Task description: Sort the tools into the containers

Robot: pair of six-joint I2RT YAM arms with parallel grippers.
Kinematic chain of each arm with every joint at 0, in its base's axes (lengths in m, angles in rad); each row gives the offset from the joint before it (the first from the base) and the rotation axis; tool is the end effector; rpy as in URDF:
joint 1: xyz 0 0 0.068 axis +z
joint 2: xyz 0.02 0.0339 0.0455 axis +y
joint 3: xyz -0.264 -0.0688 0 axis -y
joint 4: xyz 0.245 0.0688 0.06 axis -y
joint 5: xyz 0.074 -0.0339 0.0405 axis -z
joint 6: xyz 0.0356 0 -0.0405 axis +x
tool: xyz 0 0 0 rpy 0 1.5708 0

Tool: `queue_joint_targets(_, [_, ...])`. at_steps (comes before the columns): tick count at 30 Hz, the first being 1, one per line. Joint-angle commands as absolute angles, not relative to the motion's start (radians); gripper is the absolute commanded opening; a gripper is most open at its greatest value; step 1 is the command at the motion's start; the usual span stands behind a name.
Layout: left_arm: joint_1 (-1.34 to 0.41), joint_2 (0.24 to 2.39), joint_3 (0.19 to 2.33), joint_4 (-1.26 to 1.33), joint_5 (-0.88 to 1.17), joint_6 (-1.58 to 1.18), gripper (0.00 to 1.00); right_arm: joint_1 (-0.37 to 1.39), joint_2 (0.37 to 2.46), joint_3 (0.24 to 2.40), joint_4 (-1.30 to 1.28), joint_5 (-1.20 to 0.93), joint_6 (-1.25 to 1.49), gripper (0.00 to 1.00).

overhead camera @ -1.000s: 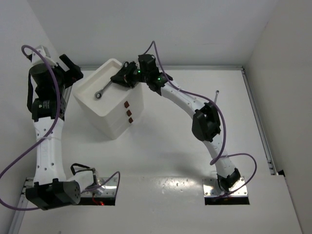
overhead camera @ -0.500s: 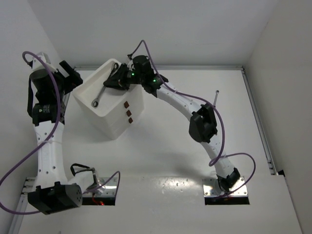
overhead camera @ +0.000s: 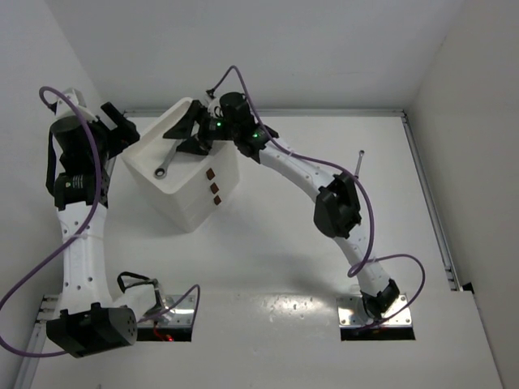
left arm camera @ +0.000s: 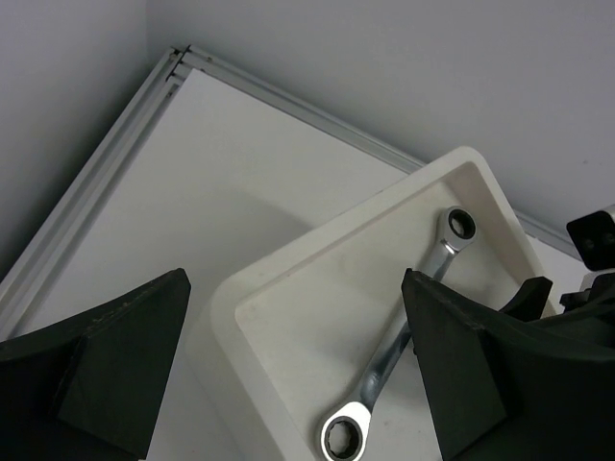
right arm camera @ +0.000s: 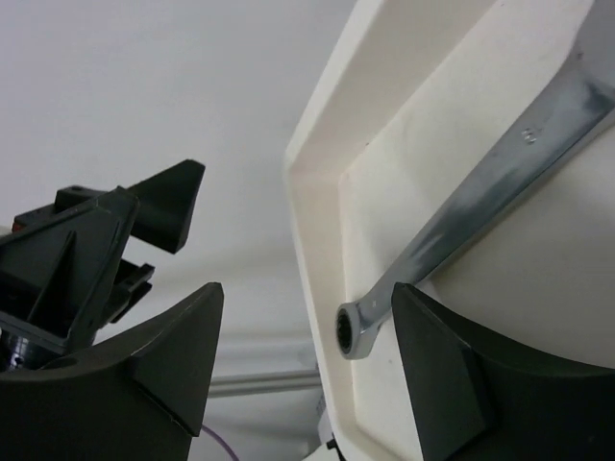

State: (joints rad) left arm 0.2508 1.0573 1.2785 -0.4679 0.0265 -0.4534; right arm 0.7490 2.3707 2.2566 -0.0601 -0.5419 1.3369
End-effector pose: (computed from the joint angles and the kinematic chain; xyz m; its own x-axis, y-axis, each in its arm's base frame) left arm 0.2157 0.0543 0.4290 -0.1149 -0.4814 -0.8689 -0.3043 0.8497 -0.4306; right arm 0.3995 0.3965 0.3111 -0.9588 0.2465 -0.1413 -0.0979 0.1801 0.9788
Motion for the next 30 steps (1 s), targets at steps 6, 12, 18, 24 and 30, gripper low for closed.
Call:
queue_joint_targets(6, [0.264,1.043,1.269,-0.456,0.057,-0.469,1.00,0.741,2.315,2.278,0.054,-0.597,1.266,0.70])
queue_joint_targets(12, [0.264,1.043,1.259,-0.434,0.057,-0.469,1.00,0.678,2.182,2.304,-0.096,-0.510,1.048,0.60])
queue_joint_targets(18, [0.264,1.086,1.270,-0.425,-0.026,-0.457,1.00,0.508,1.987,2.240,-0.687,-0.125,0.504,0.52])
queue_joint_targets(24, [0.255,1.117,1.270,-0.388,-0.035,-0.437,1.00,0.243,1.742,1.774,-0.833,0.042,0.213,0.43])
queue_joint_targets(30, [0.227,1.146,1.311,-0.341,-0.044,-0.417,1.00,0.075,1.741,1.550,-0.833,0.101,0.127,0.41])
